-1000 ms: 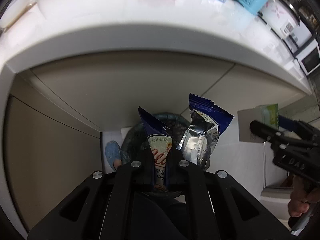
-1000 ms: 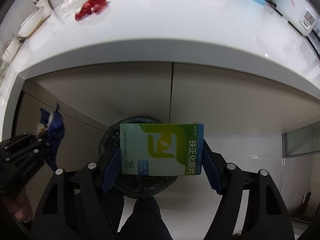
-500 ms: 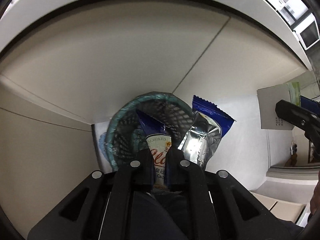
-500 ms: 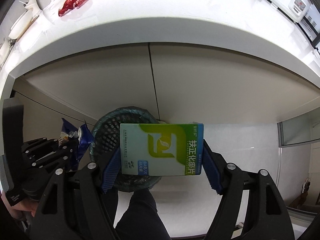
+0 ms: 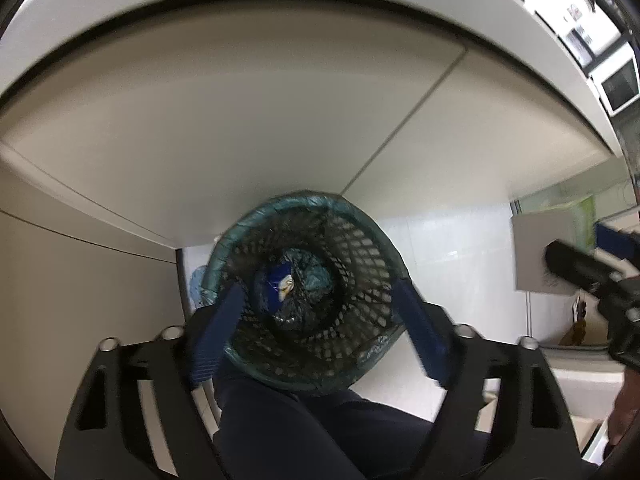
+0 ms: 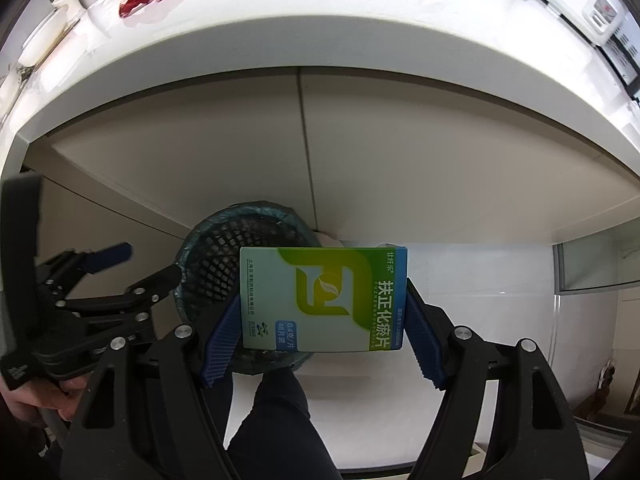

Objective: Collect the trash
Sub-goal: 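Open the left tool over the basket while the right tool releases the green box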

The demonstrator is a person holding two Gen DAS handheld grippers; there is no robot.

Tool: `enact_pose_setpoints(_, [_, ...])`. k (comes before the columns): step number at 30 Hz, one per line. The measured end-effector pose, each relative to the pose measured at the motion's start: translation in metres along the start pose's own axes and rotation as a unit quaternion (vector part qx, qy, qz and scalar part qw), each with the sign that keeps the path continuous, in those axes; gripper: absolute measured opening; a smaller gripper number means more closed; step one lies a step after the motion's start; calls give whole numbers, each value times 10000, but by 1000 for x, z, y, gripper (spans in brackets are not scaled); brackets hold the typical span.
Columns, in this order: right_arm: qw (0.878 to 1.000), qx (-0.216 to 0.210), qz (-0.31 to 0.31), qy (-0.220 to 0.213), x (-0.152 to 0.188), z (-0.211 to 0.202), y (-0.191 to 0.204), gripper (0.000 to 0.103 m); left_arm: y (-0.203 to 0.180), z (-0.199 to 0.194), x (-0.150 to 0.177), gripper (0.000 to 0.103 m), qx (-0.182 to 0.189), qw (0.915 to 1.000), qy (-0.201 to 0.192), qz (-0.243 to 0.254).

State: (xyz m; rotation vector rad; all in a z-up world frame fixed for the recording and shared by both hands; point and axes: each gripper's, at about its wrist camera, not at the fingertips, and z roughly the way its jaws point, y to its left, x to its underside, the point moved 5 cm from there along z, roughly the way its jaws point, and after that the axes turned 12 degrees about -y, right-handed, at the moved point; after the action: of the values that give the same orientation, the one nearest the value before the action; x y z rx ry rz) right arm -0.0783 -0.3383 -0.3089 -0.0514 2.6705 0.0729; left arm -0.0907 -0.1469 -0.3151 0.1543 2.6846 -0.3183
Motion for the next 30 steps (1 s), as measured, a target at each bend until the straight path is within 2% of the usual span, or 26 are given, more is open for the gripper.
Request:
enact_pose_setpoints(3, [9999,-104,-48,11,-1,5,8,71,8,-12,-3,94,-105,9999,-130,-47])
enact_pose_setpoints(5, [9998,-188,-88,23,-1,10,16,71,12,-18,-5,97,-166,9996,-198,-78])
enact_pose_setpoints(12, [9989,-375,-264,106,2,28,41,71,40,-37,-7,97,-497,9976,-372,-300])
enact_pose_setpoints(22, [9967,-477,-593,296,12,58,73,71,81,-49,2,97,-891,9935,-375,-595])
enact_pose_setpoints(27, [9949,-543,-739,425,14,68,82,74,87,-51,1,97,-912,9934,-329,-608])
enact_pose_setpoints(30, [9946,-526,-785,437,14,70,82,79,85,-41,3,97,-913,9933,-333,-621])
